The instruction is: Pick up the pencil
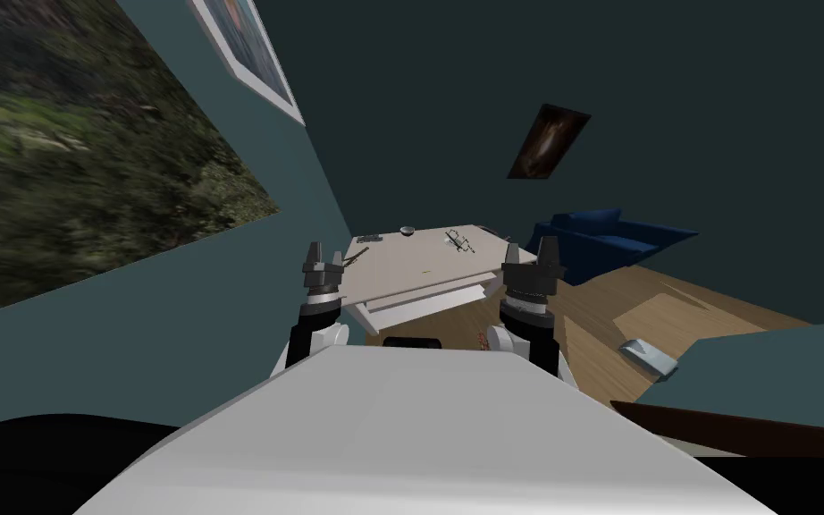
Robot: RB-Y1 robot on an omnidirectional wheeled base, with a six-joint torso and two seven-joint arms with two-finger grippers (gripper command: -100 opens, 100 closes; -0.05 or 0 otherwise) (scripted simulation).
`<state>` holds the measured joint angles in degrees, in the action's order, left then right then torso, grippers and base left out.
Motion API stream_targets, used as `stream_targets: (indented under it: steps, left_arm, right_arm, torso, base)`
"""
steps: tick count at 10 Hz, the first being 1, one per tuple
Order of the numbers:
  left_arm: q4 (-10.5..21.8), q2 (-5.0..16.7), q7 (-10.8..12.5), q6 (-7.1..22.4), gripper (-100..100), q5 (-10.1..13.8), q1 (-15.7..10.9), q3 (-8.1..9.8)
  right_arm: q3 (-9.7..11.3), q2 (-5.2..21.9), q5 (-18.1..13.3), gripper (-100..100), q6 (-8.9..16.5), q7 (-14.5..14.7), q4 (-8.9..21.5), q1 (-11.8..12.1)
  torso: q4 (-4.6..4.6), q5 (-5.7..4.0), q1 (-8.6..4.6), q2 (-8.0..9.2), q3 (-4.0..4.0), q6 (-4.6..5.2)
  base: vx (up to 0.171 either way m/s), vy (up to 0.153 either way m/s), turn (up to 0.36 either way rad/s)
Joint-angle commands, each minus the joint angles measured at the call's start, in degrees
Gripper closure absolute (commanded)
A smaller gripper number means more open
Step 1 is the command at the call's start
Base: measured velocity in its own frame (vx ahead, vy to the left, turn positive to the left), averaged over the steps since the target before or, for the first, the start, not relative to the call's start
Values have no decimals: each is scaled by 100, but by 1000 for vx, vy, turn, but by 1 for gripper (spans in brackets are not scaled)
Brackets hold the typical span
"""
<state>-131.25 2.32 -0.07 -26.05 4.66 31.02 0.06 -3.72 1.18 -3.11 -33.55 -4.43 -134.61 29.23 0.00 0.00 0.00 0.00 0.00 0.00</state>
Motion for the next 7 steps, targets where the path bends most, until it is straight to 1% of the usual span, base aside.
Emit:
stream_targets:
  steps: [1,3,6,7]
  left_arm:
    - [0,0,0,0,0,0,0,0]
    - [0,1,0,0,0,0,0,0]
    - [0,1,0,0,0,0,0,1]
    - [0,1,0,0,0,0,0,1]
  right_arm:
    - [-62,274,-150,-100,5,-2,40,-10]
    - [-137,589,-373,-100,4,-13,103,-16]
    - [-277,1118,-862,-100,-16,-57,253,-18]
    - [-277,1200,-868,-100,-16,-57,253,-18]
  torso:
    - [0,0,0,0,0,0]
    - [-2,-6,-28,-9,-5,-2]
    - [-3,-9,-40,-14,-8,-2]
    - [-4,-10,-44,-16,-9,-2]
  base:
    - [18,-28,149]
    - [20,-87,175]
    - [29,-98,232]
    - [20,-77,103]
